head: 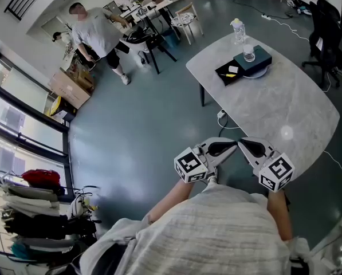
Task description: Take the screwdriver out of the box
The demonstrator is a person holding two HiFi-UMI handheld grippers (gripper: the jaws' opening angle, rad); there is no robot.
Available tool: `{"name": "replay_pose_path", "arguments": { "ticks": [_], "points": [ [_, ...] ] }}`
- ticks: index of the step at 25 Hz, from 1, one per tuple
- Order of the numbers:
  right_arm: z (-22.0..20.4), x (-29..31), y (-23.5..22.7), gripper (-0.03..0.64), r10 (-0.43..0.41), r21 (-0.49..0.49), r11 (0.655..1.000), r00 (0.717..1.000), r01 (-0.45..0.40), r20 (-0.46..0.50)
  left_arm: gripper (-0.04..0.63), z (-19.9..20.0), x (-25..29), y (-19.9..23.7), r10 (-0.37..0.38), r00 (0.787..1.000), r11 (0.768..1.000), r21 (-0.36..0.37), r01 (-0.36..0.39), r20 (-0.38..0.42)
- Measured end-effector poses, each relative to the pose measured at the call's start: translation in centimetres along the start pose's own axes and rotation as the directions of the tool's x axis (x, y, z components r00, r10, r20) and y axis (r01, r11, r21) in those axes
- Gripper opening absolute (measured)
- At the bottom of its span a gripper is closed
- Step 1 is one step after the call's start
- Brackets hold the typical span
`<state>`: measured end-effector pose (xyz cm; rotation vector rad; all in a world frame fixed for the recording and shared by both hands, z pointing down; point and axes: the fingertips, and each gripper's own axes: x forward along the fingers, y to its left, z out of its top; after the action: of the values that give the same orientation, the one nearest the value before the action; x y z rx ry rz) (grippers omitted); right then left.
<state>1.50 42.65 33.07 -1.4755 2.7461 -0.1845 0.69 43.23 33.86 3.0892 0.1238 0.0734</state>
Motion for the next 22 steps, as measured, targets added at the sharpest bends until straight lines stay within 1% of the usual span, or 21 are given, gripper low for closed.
{"name": "replay_pose_path", "arguments": {
  "ticks": [4, 11, 15, 22],
  "points": [
    [0.1, 0.6, -0.4, 0.009, 0.005, 0.001, 1.000, 1.000, -0.005, 0.000, 0.017, 0.0, 0.0, 0.8, -0.004, 1.000, 1.000, -0.006, 0.004, 0.003],
    [-0.3, 2.7, -1.7, 0.009, 0.000, 0.014, 1.000, 1.000, 0.001, -0.029, 0.017, -0.5, -0.2, 3.1, -0.004, 1.000, 0.999, -0.033, 0.003, -0.001],
    [-0.6, 4.3, -2.8, 0.009, -0.014, 0.022, 1.000, 0.999, 0.015, -0.044, 0.017, -0.8, -0.5, 5.1, -0.006, 1.000, 0.999, -0.051, 0.005, -0.003],
    [-0.4, 8.2, -5.0, 0.009, -0.011, 0.039, 0.999, 0.998, 0.013, -0.058, 0.017, -0.9, -1.0, 9.4, -0.004, 1.000, 0.998, -0.061, 0.003, -0.009]
  ]
}}
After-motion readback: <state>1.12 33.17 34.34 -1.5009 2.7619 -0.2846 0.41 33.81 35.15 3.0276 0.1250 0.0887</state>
